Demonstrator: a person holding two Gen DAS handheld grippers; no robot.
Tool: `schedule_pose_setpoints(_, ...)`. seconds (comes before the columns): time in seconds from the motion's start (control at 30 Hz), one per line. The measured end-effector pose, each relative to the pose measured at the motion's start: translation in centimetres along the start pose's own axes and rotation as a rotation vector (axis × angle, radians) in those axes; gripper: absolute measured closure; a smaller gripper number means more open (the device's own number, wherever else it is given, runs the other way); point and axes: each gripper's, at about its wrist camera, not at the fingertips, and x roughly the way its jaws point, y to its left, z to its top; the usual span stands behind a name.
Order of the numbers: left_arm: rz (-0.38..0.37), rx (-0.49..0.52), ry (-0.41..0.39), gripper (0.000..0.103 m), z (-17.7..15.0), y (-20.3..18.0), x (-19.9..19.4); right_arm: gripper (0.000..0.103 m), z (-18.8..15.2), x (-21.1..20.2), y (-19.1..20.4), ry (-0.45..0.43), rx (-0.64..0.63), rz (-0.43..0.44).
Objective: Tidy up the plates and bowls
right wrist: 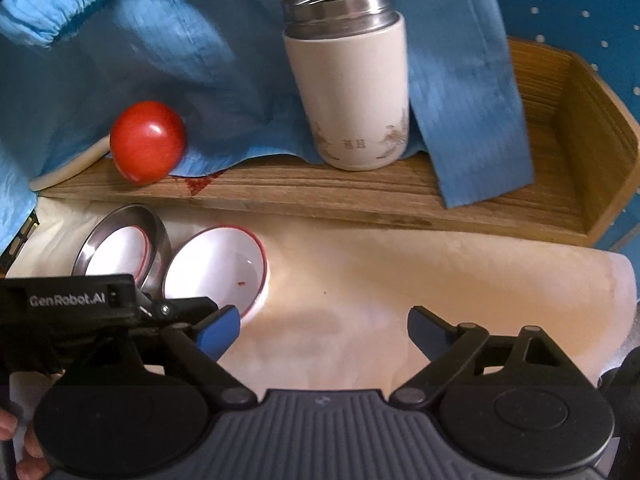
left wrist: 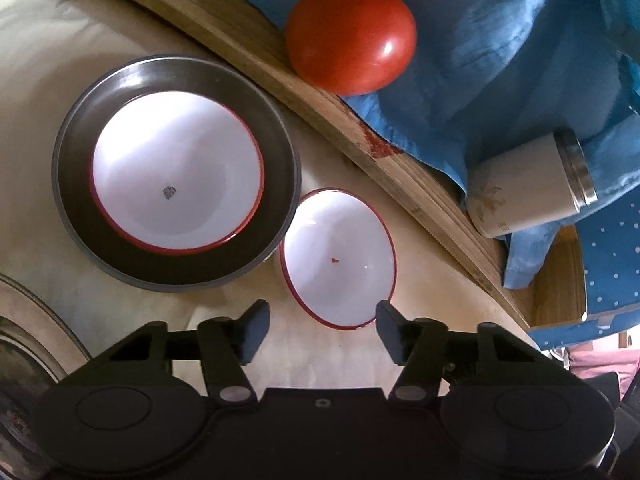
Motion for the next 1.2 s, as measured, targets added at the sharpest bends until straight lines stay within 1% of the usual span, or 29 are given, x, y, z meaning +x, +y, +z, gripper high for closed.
schedule_pose_setpoints(0.13,0.009,-0.025,-0.018,0.052,0.1,0.3,-0.1,0.015,0.4,0.6,0.3,0.005,-0.003,0.012)
schedule_pose_setpoints(0.3,0.025,-0.054,-0.039,0.062,0.2,0.7,0.0,0.02,1.1,1.4,0.8,0.013,-0.01,0.034)
schedule_pose_setpoints(0.43,0.029,-0.067,-0.047,0.069,0.2,0.8,0.2,0.031,1.5,2.3,1.0,0.021,-0.007,0.056)
schedule_pose_setpoints(0.5,0.029,-0.074,-0.049,0.074,0.2,0.9,0.3,0.035,1.8,2.8,1.2,0.03,-0.002,0.064)
schedule_pose_setpoints(0.57,0.025,-0.077,-0.044,0.076,0.3,0.9,0.5,0.042,2.0,3.3,1.3,0.04,0.0,0.075)
schedule_pose_setpoints(0.67,0.022,-0.081,-0.042,0.079,0.3,0.9,0.7,0.044,2.2,3.9,1.6,0.057,0.006,0.081)
schedule_pose_setpoints(0.8,0.02,-0.099,-0.041,0.081,0.4,1.1,0.9,0.044,2.4,4.6,1.8,0.071,0.017,0.09)
schedule_pose_setpoints(0.83,0.022,-0.102,-0.041,0.081,0.4,1.2,0.9,0.046,2.5,4.8,1.9,0.073,0.017,0.092)
schedule_pose_setpoints(0.87,0.023,-0.105,-0.041,0.082,0.4,1.2,0.9,0.05,2.5,4.9,2.0,0.073,0.015,0.093)
schedule_pose_setpoints(0.93,0.025,-0.108,-0.042,0.083,0.4,1.3,0.9,0.055,2.6,5.1,2.2,0.079,0.009,0.095)
schedule_pose_setpoints(1.2,0.017,-0.12,-0.045,0.085,0.6,1.9,0.7,0.079,2.8,5.9,2.6,0.088,0.005,0.109)
